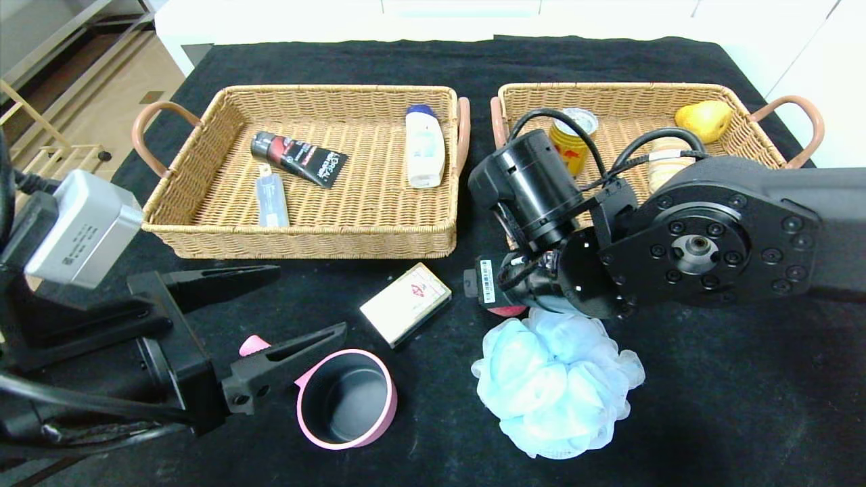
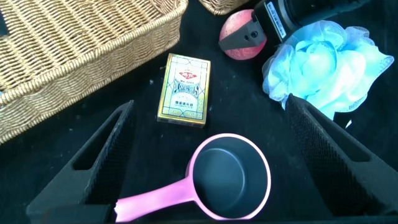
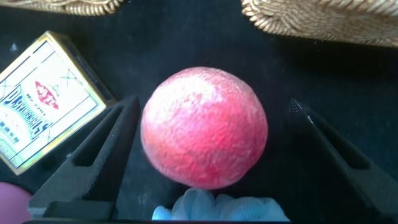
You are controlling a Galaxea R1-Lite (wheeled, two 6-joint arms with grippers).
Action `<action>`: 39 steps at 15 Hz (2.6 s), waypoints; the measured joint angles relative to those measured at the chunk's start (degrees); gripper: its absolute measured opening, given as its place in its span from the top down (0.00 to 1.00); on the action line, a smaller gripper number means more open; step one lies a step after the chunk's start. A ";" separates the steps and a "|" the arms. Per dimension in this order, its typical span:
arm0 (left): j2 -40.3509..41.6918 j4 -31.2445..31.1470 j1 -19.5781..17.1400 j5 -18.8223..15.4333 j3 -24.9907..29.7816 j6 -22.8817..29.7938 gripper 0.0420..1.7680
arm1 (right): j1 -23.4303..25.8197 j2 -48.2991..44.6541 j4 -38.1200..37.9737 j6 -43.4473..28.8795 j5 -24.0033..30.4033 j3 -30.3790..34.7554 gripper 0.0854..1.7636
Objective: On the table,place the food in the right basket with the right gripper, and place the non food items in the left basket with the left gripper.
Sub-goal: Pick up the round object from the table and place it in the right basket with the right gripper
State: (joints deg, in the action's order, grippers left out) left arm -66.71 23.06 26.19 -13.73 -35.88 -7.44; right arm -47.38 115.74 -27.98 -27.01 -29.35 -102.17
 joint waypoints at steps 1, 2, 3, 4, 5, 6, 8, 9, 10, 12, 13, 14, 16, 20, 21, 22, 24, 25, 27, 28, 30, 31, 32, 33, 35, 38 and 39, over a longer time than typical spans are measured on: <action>-0.07 0.00 0.00 0.01 0.02 0.02 0.03 | 0.06 0.09 0.01 0.00 0.00 -0.09 0.03; -0.11 0.00 0.00 0.01 0.07 0.02 0.03 | 0.10 0.13 -0.02 -0.02 -0.40 -0.12 0.11; -0.16 0.00 0.00 0.01 0.10 0.02 0.03 | 0.12 0.20 0.06 -0.11 -0.85 -0.20 0.22; -0.18 -0.02 0.00 0.01 0.10 0.00 0.03 | 0.12 0.24 0.06 -0.29 -0.99 -0.20 0.30; -0.18 0.00 0.00 0.01 0.11 0.02 0.03 | 0.10 0.33 0.01 -0.40 -1.05 -0.26 0.34; -0.18 0.00 0.00 0.01 0.11 0.00 0.03 | 0.04 0.46 0.01 -0.49 -1.12 -0.26 0.35; -0.24 0.00 0.00 0.00 0.11 0.00 0.03 | -0.05 0.61 0.04 -0.46 -1.16 -0.26 0.36; -0.27 -0.02 0.00 0.01 0.11 0.02 0.03 | -0.05 0.63 0.04 -0.46 -1.16 -0.23 0.36; -0.29 -0.02 0.00 0.01 0.11 0.00 0.03 | -0.05 0.63 0.04 -0.44 -1.18 -0.20 0.36; -0.35 -0.02 0.00 0.01 0.11 0.02 0.03 | -0.02 0.66 0.00 -0.38 -1.16 -0.17 0.36; -0.40 -0.02 0.00 0.00 0.11 0.02 0.03 | 0.00 0.66 -0.02 -0.38 -1.15 -0.15 0.36; -0.44 0.00 0.00 0.00 0.11 0.00 0.03 | 0.01 0.66 -0.02 -0.35 -1.15 -0.15 0.36; -0.55 0.00 0.00 0.00 0.11 0.00 0.03 | 0.01 0.69 -0.05 -0.33 -1.16 -0.12 0.36; -0.62 -0.02 0.00 -0.02 0.11 -0.05 0.03 | 0.00 0.68 -0.07 -0.38 -1.15 -0.09 0.36; -0.62 -0.05 0.00 -0.05 0.16 -0.05 0.03 | -0.07 0.57 -0.13 -0.35 -1.15 -0.11 0.37; -0.62 -0.02 0.00 -0.05 0.18 -0.06 0.03 | -0.22 0.30 -0.22 -0.32 -1.15 -0.11 0.37; -0.49 -0.02 0.05 -0.07 0.21 -0.24 0.03 | -0.60 -0.46 -0.55 -0.16 -1.67 -0.06 0.37; -0.43 -0.02 0.05 -0.05 0.21 -0.27 0.03 | -0.71 -1.10 -0.62 -0.13 -1.84 -0.11 0.37; -0.43 -0.06 0.11 -0.05 0.21 -0.27 0.03 | -0.82 -2.73 -0.90 -0.07 -1.87 -0.11 0.37; -0.44 -0.09 0.11 -0.02 0.21 -0.27 0.03 | -0.84 -3.72 -0.93 -0.11 -1.90 0.00 0.37; -0.46 -0.09 0.10 -0.02 0.21 -0.27 0.03 | -0.85 -5.81 -1.05 -0.22 -1.90 0.27 0.37; -0.52 -0.09 0.10 -0.02 0.21 -0.27 0.03 | -0.79 -6.78 -1.07 -0.21 -1.93 0.33 0.37; -0.60 -0.09 0.10 -0.02 0.24 -0.27 0.03 | -0.55 -7.74 -1.07 -0.21 -1.93 0.38 0.37; -0.68 -0.09 0.10 -0.02 0.24 -0.27 0.03 | -0.21 -8.55 -1.29 -0.10 -1.95 0.38 0.37; -0.85 -0.09 0.10 0.00 0.29 -0.27 0.03 | 0.87 -9.86 -1.67 0.50 -1.99 0.24 0.37; -0.96 -0.09 0.10 0.01 0.29 -0.27 0.03 | 4.06 -10.92 -1.16 2.55 -2.04 -0.20 0.37; -0.96 -0.09 0.10 0.01 0.29 -0.27 0.03 | 5.44 -11.06 -1.05 2.88 -2.01 -0.54 0.37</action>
State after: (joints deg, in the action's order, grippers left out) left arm -67.67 22.98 26.28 -13.71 -35.58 -7.70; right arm -41.95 104.68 -29.03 -24.14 -31.37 -102.71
